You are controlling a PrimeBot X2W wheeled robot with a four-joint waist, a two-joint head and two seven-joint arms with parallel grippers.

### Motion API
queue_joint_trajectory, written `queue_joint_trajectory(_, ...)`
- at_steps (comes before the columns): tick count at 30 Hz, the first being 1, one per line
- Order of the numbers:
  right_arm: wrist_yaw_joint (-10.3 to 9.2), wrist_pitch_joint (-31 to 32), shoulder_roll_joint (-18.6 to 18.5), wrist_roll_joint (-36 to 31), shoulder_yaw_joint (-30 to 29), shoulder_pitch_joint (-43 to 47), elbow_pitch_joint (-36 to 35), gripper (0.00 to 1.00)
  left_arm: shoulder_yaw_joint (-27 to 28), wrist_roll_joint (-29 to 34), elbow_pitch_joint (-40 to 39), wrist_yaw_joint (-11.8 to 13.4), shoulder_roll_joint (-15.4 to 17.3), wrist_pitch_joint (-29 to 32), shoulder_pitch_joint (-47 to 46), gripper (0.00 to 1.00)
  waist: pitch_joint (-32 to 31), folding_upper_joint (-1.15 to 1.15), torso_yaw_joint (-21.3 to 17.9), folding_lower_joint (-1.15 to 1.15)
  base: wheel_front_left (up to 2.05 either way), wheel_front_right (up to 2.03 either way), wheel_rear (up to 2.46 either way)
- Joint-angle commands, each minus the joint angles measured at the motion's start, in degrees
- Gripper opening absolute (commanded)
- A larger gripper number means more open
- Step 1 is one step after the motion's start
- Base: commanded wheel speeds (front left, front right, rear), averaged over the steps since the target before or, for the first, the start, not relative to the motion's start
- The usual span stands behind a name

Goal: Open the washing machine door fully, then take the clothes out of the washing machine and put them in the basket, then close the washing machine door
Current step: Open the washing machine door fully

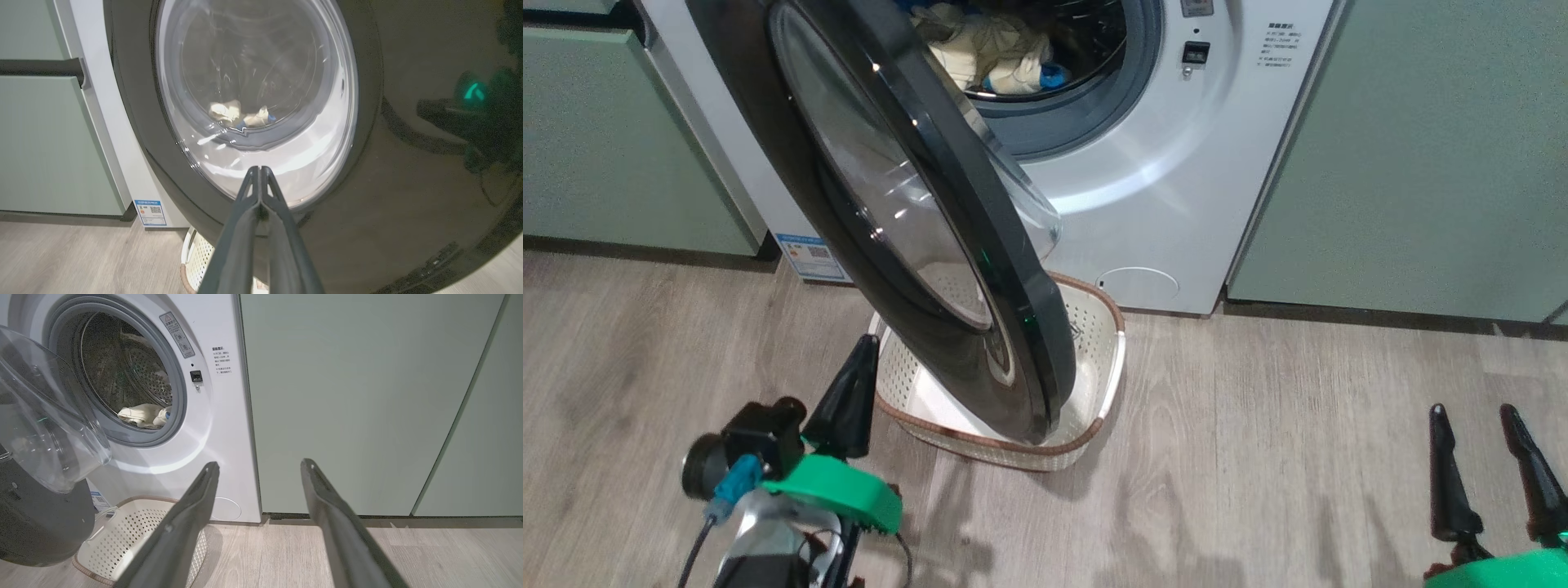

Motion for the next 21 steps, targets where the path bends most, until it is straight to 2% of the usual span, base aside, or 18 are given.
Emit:
queue_joint_trajectory(1,0.21,-0.5,-0.5,-0.5,0.8,-1.3,-1.7,1.00,2.2,0.0,-2.8,0.1,1.2,-0.4,-2.8,0.00,0.0,0.00,0.1,0.00,0.00,0.00,0.00)
queue_joint_trajectory(9,0.21,-0.5,-0.2,-0.4,0.5,-0.4,-1.3,1.00,3.3,0.2,-7.2,1.1,1.7,-0.4,-3.8,0.00,-1.2,0.00,0.0,0.00,0.00,0.00,0.00)
queue_joint_trajectory(17,0.21,-0.5,-0.1,-0.5,-0.1,0.7,-1.4,1.00,2.6,1.3,-17.9,1.5,2.7,-0.1,-8.0,0.00,-2.3,0.00,-0.1,0.00,0.00,0.00,0.00)
queue_joint_trajectory(21,0.21,-0.5,-0.1,-0.5,-0.2,1.1,-1.5,1.00,0.6,1.7,-23.8,0.8,2.8,1.7,-11.5,0.00,-2.6,0.00,-0.3,0.00,0.00,0.00,0.00)
